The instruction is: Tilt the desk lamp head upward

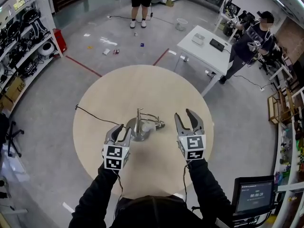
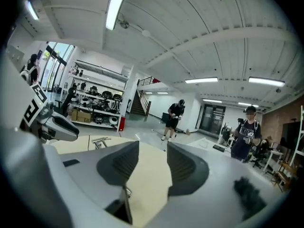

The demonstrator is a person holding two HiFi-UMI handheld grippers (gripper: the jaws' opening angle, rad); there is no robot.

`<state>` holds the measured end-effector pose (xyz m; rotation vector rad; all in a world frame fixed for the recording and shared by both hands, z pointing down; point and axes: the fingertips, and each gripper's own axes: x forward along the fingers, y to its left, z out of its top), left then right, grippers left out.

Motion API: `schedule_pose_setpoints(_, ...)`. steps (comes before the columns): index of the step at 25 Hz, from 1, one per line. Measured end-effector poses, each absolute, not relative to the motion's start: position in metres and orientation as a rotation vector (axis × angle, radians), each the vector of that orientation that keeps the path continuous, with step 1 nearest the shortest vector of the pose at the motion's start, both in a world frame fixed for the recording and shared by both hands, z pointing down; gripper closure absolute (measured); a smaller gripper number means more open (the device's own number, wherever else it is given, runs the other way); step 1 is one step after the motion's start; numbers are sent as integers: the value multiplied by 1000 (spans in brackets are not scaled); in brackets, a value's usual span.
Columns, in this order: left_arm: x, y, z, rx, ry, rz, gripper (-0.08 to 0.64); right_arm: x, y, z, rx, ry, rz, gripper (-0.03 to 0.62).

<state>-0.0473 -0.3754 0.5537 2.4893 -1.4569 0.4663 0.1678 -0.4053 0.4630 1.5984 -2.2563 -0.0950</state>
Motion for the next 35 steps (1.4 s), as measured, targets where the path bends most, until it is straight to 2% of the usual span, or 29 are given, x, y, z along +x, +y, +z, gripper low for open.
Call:
schedule_pose_setpoints(11,-42,-376,561,2476,-1441,485,436,151,-395,527,1538,-2339,214,414)
schedule_pose_setpoints(17,-40,-378,577,2462,-1424,513,428,149,-392,580,1514,-2347,533,353)
schedule_pose_setpoints(26,-31,-389,608,2436,-1374,564,414,140,-390,652,1475,-2329,986,301)
schedule_pose_setpoints(35,-11,-408,639,2422,-1333,585,405,133,-412,696,1438,-2336,1200,262)
